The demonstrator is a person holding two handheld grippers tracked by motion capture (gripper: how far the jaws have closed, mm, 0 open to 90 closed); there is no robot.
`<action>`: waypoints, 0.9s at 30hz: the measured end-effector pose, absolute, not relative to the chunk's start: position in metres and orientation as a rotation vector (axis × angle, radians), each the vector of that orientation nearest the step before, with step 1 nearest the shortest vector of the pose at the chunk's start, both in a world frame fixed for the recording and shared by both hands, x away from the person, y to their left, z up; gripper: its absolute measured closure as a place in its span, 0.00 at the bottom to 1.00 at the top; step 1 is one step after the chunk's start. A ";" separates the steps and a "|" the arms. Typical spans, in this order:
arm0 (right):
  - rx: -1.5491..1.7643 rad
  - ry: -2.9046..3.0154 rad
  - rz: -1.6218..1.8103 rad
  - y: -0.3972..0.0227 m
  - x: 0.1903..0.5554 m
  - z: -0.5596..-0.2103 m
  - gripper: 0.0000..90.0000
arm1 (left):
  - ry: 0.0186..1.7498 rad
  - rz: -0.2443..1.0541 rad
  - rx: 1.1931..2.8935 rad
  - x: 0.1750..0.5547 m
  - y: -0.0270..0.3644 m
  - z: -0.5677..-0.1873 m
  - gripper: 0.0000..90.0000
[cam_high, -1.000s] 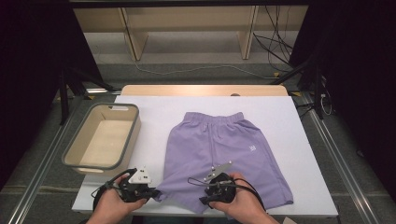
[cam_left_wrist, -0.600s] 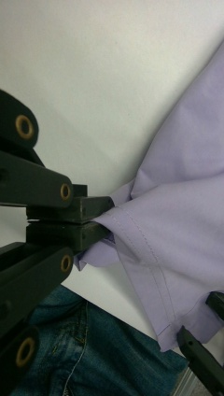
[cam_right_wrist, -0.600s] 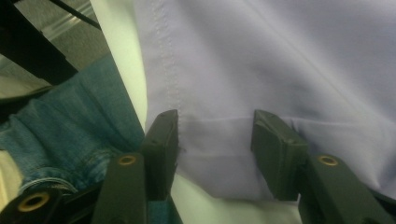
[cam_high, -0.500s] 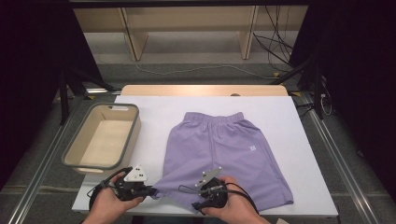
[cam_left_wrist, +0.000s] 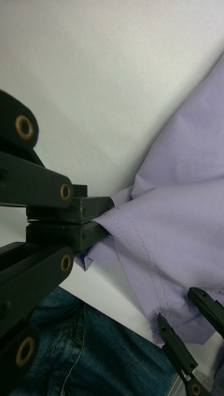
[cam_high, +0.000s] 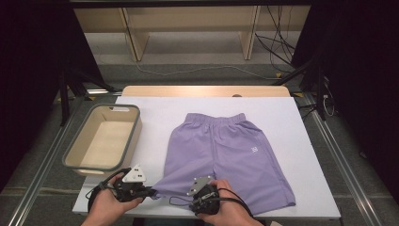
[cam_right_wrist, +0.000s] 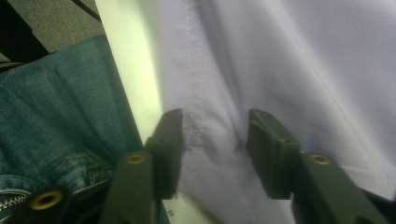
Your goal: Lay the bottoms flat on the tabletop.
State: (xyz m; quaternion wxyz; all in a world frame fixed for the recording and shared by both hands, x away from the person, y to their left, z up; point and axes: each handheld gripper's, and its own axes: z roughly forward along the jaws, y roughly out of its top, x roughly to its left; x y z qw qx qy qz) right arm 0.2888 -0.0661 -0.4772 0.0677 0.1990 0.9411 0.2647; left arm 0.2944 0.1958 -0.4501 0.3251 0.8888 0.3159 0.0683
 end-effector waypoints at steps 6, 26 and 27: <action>0.583 2.835 0.796 -0.067 0.289 -0.477 0.85 | 0.830 0.176 2.330 0.294 0.195 -0.451 0.98; 0.612 2.970 0.832 -0.089 0.289 -0.463 0.98 | 0.785 0.111 2.279 0.287 0.197 -0.447 0.88; 0.619 2.980 0.819 -0.091 0.290 -0.464 0.97 | 0.783 0.127 2.271 0.287 0.198 -0.444 0.86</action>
